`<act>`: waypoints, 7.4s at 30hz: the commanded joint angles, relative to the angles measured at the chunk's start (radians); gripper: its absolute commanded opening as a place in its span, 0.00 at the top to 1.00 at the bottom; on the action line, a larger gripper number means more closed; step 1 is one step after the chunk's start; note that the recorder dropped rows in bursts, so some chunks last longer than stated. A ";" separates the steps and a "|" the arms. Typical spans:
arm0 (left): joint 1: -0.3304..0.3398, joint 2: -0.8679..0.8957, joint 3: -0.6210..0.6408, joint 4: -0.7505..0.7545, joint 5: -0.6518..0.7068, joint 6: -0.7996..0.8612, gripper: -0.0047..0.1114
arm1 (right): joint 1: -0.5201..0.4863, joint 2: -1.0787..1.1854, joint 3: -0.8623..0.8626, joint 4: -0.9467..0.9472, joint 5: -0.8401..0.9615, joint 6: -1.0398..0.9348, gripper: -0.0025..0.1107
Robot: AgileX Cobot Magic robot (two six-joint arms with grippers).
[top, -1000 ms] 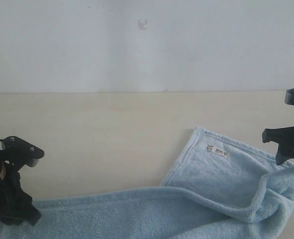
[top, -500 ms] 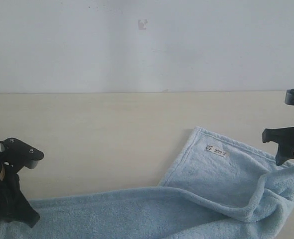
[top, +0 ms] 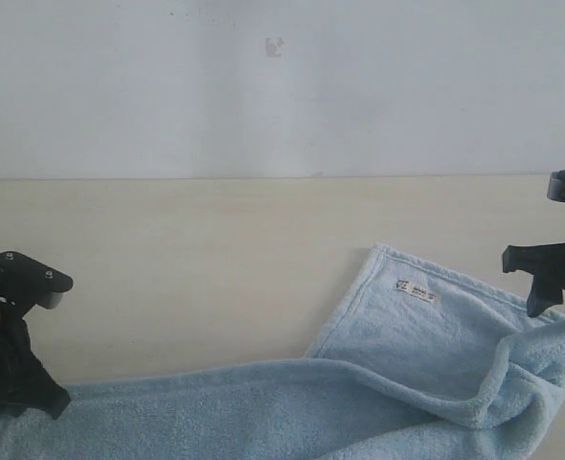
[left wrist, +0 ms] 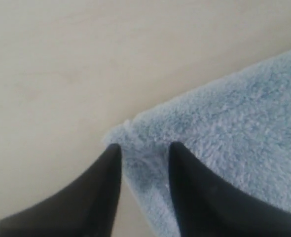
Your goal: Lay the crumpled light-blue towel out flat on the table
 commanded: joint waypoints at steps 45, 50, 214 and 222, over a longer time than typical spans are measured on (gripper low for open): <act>0.052 0.069 -0.048 -0.190 -0.023 0.145 0.50 | 0.032 -0.006 0.003 0.005 0.018 -0.016 0.46; 0.052 0.072 -0.048 -0.190 -0.008 0.159 0.81 | 0.032 -0.006 0.003 0.005 0.012 -0.016 0.46; 0.051 -0.191 -0.059 -0.292 -0.538 0.354 0.93 | -0.206 -0.026 -0.020 0.401 -0.322 -0.419 0.98; 0.122 0.002 -0.123 -0.296 -0.648 0.385 0.93 | -0.206 0.115 -0.022 0.404 -0.489 -0.419 0.98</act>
